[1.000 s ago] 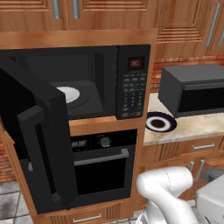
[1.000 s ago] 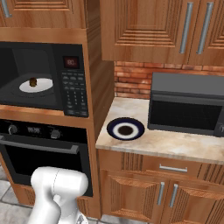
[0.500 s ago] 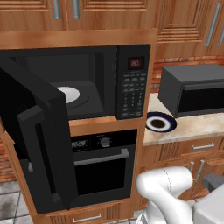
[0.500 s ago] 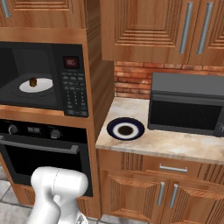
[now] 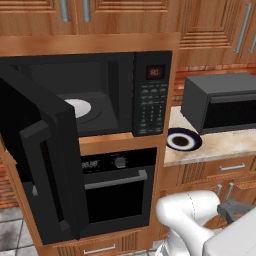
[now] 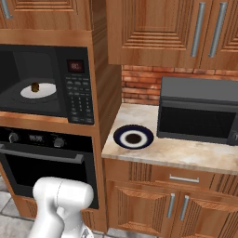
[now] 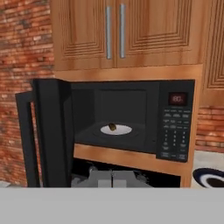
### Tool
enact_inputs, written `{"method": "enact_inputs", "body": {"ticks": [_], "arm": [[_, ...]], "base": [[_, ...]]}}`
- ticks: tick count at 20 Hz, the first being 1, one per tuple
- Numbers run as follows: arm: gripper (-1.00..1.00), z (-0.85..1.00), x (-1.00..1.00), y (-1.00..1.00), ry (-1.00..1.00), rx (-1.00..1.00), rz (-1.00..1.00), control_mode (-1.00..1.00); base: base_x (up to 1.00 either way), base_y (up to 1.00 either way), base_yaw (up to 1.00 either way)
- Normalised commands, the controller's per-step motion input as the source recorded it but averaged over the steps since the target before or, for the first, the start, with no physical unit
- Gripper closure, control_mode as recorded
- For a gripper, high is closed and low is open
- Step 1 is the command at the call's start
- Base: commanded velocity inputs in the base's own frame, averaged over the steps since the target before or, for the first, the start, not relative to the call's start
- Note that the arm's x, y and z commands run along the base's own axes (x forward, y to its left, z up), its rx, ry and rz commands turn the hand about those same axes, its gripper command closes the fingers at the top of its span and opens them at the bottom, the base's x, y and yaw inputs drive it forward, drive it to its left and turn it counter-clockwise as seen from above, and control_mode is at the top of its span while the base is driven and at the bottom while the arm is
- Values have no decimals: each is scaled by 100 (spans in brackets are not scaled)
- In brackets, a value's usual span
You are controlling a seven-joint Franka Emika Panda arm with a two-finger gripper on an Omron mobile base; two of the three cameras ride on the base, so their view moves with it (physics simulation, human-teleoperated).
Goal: Pick the sweet potato from the counter and place it in the microwave. Then turn on the microwave.
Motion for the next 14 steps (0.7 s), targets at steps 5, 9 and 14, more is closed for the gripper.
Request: {"method": "enact_inputs", "body": {"ticks": [5,9,14], "arm": [[100,1,-2,19,-8,0,-2,-100],[100,0,0,22,-5,0,-2,-100],[100,0,0,22,-5,0,-2,-100]], "base": [[0,0,0],[0,0,0],[0,0,0]]}}
